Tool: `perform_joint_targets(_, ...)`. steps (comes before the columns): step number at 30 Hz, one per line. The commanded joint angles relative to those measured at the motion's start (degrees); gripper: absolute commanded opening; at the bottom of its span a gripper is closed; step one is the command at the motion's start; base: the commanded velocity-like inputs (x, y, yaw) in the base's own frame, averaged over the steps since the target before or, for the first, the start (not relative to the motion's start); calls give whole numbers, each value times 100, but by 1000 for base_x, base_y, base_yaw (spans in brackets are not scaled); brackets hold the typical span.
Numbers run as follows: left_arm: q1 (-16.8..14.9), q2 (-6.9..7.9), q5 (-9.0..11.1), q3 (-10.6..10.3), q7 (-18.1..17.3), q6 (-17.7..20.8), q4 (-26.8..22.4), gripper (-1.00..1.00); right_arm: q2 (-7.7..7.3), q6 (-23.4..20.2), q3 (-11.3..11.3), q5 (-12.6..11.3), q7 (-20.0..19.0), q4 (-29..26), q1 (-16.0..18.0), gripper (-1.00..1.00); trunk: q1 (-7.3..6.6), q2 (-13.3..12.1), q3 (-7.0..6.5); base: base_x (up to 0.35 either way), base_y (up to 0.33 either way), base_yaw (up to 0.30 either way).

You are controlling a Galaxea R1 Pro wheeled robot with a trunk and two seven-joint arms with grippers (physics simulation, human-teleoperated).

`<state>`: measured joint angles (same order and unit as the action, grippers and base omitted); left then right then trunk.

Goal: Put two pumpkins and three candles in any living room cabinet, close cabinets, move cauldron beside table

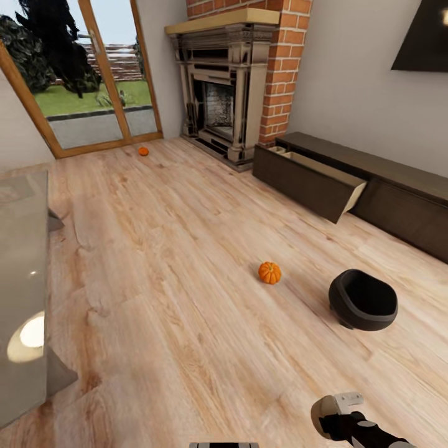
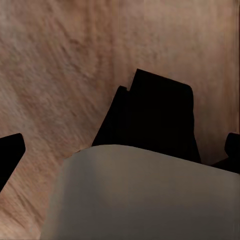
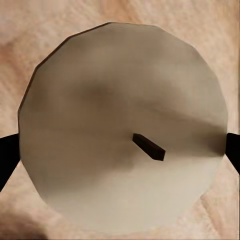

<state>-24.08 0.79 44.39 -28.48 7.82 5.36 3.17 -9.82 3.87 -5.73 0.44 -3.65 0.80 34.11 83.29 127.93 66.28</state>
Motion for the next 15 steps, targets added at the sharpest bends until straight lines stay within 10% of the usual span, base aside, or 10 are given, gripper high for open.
perform_joint_targets(1, 0, 0, 0, 0, 0, 0, 0, 100, 0, 0, 2, 0, 5, -1, 0, -100, 0, 0, 0, 299, -140, 286)
perform_joint_targets(15, 0, 0, 11, 7, 0, 0, -1, 100, 6, 0, 2, 0, -4, -1, -1, -100, 0, 0, 0, 317, -55, 286)
